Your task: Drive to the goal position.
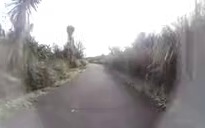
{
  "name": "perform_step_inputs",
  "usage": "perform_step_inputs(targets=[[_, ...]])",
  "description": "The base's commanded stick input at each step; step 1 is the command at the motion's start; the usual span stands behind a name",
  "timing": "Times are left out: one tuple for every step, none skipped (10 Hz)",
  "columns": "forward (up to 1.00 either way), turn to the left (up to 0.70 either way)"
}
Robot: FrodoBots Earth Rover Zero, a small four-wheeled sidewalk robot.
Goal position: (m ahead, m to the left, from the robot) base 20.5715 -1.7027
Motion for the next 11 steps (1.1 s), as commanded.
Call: perform_step_inputs(targets=[[0.7, 0.0], [0.7, 0.0], [0.7, 0.0], [0.7, 0.0], [0.7, -0.01], [0.7, -0.2], [0.7, -0.31], [0.7, -0.35], [0.7, -0.32], [0.7, -0.22], [0.7, 0.0]])
